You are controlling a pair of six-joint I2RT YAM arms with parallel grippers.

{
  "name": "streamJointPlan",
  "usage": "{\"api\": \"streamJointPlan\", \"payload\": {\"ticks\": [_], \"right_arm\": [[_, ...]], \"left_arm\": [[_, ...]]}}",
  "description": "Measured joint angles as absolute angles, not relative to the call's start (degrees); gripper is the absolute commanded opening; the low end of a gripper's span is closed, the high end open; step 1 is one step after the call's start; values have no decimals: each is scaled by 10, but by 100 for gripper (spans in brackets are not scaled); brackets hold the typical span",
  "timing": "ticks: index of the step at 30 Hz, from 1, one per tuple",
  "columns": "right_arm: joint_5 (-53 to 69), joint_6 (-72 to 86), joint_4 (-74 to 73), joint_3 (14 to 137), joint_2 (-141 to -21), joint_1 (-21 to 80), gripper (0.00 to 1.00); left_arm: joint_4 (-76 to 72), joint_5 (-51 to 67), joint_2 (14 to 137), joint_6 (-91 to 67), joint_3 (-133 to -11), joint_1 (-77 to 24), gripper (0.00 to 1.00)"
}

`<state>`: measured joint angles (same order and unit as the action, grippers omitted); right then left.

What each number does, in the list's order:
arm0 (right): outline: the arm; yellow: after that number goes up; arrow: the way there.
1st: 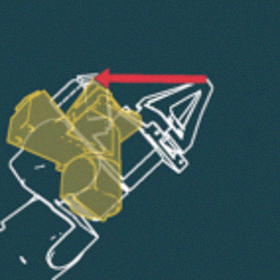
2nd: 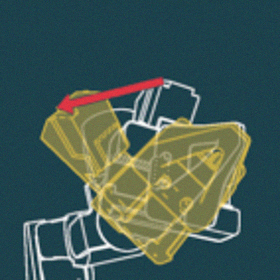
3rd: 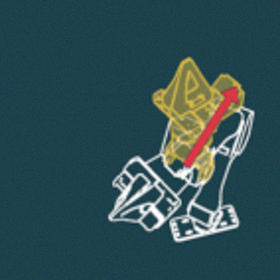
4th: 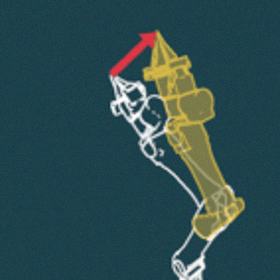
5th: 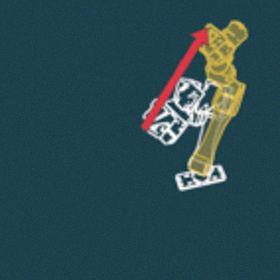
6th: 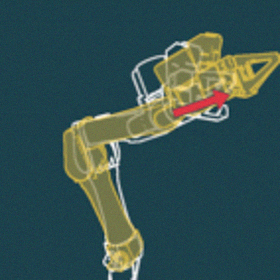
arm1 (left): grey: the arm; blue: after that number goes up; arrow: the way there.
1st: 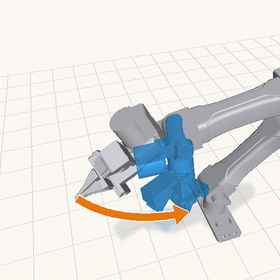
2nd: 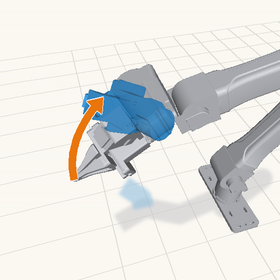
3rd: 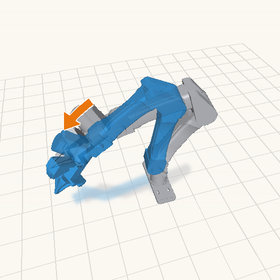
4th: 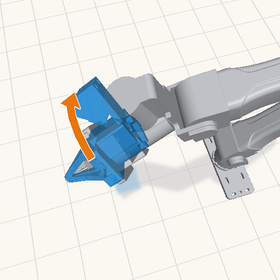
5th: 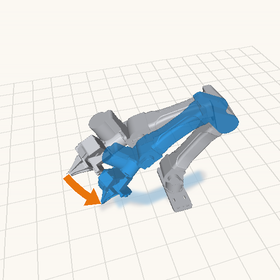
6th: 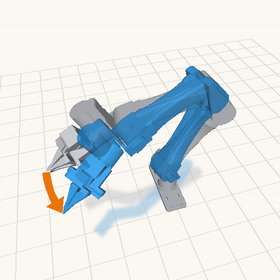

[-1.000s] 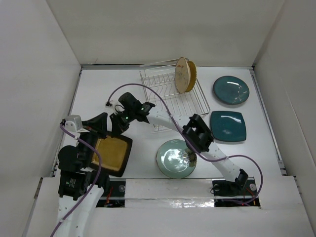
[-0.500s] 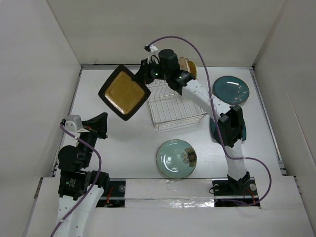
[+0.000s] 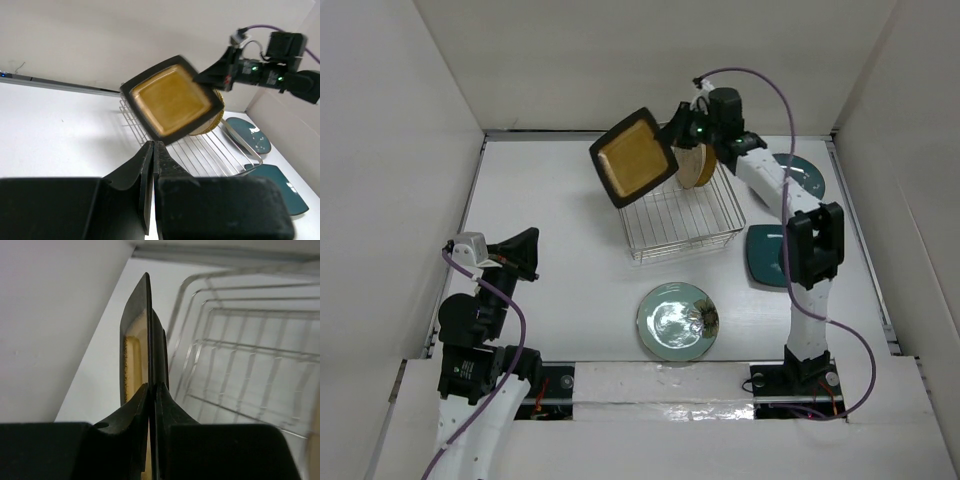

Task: Load the plates into the dish rack

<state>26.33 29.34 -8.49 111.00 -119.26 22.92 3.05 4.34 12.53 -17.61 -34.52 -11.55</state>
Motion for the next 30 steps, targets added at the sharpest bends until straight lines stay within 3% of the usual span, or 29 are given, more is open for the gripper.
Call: {"api": "streamJointPlan", "payload": {"ticks": [9,20,30], "right_arm": [[173,236,-170,1184,-1149,122,0],[-56,60,-354,1376,-1162,202,0],[-186,-49,-384,1423,-1224,261,0]], "left_arm": [[30,49,126,-176,-345,-116,1],[30,59,129,-176,-345,-116,1],[29,60,134,-176,-345,-116,1]]}}
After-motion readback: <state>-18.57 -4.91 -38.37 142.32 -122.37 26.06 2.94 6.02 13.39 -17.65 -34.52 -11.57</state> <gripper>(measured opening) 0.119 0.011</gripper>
